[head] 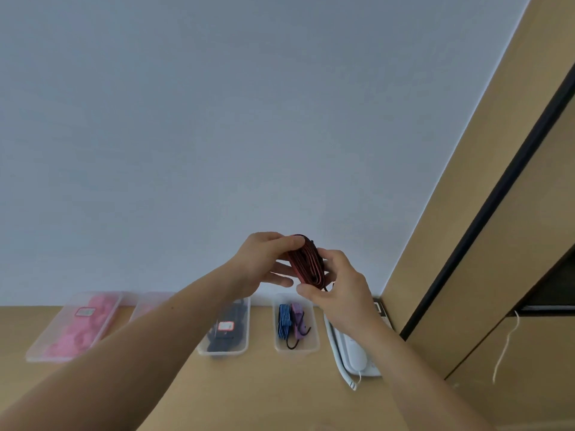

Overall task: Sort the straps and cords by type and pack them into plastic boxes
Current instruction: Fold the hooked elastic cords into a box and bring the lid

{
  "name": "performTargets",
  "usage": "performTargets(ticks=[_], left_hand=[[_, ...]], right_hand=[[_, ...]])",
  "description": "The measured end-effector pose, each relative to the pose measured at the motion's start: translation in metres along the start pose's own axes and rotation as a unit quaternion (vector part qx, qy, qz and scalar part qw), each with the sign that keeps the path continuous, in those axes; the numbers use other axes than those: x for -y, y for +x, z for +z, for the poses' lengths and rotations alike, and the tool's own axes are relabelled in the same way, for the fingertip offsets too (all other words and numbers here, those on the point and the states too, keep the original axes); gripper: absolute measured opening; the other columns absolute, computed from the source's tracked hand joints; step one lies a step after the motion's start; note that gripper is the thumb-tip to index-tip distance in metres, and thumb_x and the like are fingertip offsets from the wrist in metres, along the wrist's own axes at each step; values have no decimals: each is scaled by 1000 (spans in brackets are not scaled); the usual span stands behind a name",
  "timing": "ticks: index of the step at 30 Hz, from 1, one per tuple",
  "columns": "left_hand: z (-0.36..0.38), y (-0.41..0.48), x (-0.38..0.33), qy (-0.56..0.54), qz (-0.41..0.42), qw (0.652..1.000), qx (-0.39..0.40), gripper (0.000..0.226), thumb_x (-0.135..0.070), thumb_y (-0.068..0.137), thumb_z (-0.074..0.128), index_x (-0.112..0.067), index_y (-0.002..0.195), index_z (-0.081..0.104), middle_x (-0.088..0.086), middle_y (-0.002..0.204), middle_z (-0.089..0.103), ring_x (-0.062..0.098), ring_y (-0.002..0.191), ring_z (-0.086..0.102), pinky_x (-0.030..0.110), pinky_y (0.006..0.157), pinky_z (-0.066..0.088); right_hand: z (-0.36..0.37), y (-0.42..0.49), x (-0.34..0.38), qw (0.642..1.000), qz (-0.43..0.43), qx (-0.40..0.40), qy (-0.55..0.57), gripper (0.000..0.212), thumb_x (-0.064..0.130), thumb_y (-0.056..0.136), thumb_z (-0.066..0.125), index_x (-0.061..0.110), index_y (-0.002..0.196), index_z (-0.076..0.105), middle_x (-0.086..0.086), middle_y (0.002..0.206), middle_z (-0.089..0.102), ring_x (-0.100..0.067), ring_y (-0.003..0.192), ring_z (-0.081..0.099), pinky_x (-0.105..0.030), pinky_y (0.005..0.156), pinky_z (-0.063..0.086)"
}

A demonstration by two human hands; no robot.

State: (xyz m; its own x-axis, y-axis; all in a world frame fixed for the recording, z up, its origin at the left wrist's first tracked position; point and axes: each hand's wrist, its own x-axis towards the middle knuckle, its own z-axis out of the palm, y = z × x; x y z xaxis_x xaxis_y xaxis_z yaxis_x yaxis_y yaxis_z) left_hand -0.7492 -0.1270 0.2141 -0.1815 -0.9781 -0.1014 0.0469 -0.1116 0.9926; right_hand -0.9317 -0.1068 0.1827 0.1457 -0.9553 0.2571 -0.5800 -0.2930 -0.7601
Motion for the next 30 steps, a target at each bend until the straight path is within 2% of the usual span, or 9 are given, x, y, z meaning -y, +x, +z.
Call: performTargets(ticks=[4, 8, 10, 12, 17, 21, 23, 26, 30], left_hand=[[-16, 2, 2, 9, 25, 1000, 1, 28, -24, 95, 63, 2, 105, 68, 22, 99, 73, 40, 84, 72, 39, 70, 61], [-24, 7, 10, 11, 54, 998, -30, 26, -21, 98, 59, 2, 104, 69, 23, 96, 73, 40, 81, 72, 41, 70, 62], [-28, 8, 13, -6, 56, 998, -40, 25, -22, 97, 60, 1, 103, 70, 23, 96, 73, 40, 81, 72, 42, 70, 62], [-35, 9, 15, -22, 40, 999, -24, 27, -26, 95, 64, 0, 103, 70, 20, 96, 74, 39, 81, 72, 40, 68, 62], [-55, 10, 16, -2, -28, 997, 76, 35, -30, 89, 70, 0, 106, 67, 13, 99, 76, 35, 86, 74, 32, 61, 58], [-52, 17, 28, -17, -8, 998, 58, 33, -28, 91, 69, 2, 104, 69, 16, 94, 76, 34, 84, 74, 31, 63, 59], [-49, 20, 37, -32, -10, 999, 41, 32, -29, 92, 69, 1, 104, 69, 16, 92, 76, 34, 82, 74, 30, 62, 59], [-44, 28, 52, -46, -13, 998, 30, 32, -33, 92, 68, -3, 104, 71, 14, 93, 76, 32, 84, 75, 28, 61, 58], [-38, 41, 69, -71, -32, 997, 20, 35, -38, 91, 67, -6, 104, 71, 13, 97, 76, 31, 88, 74, 26, 61, 56]], right_hand=[[18, 2, 5, 1000, -7, -13, -3, 62, 33, 72, 82, 38, 125, 50, 25, 97, 65, 3, 82, 60, -9, 69, 42], [29, 7, 13, 1000, 12, -10, 9, 64, 33, 72, 82, 37, 127, 50, 15, 107, 67, -6, 85, 63, -27, 78, 51], [33, 9, 16, 1000, 17, -13, 10, 64, 33, 72, 82, 38, 127, 50, 13, 107, 68, -8, 85, 64, -30, 79, 52], [35, 9, 16, 999, 21, -13, 23, 63, 31, 72, 83, 39, 125, 51, 13, 107, 68, -7, 87, 64, -28, 79, 51], [38, 4, 7, 999, 19, 6, 25, 65, 25, 68, 86, 47, 119, 53, 16, 99, 69, 1, 84, 62, -7, 74, 43], [40, 6, 1, 997, 51, 27, 57, 64, 22, 68, 86, 48, 117, 53, 10, 92, 72, -1, 79, 64, -10, 72, 46], [35, 10, -2, 990, 76, 64, 100, 55, 23, 77, 82, 43, 120, 54, 5, 91, 75, -7, 77, 69, -14, 67, 49], [27, 21, -11, 972, 107, 98, 184, 38, 15, 91, 68, 24, 127, 58, -9, 91, 76, -24, 76, 70, -23, 62, 48], [23, 36, -36, 960, 118, 118, 223, 37, 5, 90, 67, 21, 124, 62, -14, 91, 76, -30, 84, 73, -22, 64, 52]])
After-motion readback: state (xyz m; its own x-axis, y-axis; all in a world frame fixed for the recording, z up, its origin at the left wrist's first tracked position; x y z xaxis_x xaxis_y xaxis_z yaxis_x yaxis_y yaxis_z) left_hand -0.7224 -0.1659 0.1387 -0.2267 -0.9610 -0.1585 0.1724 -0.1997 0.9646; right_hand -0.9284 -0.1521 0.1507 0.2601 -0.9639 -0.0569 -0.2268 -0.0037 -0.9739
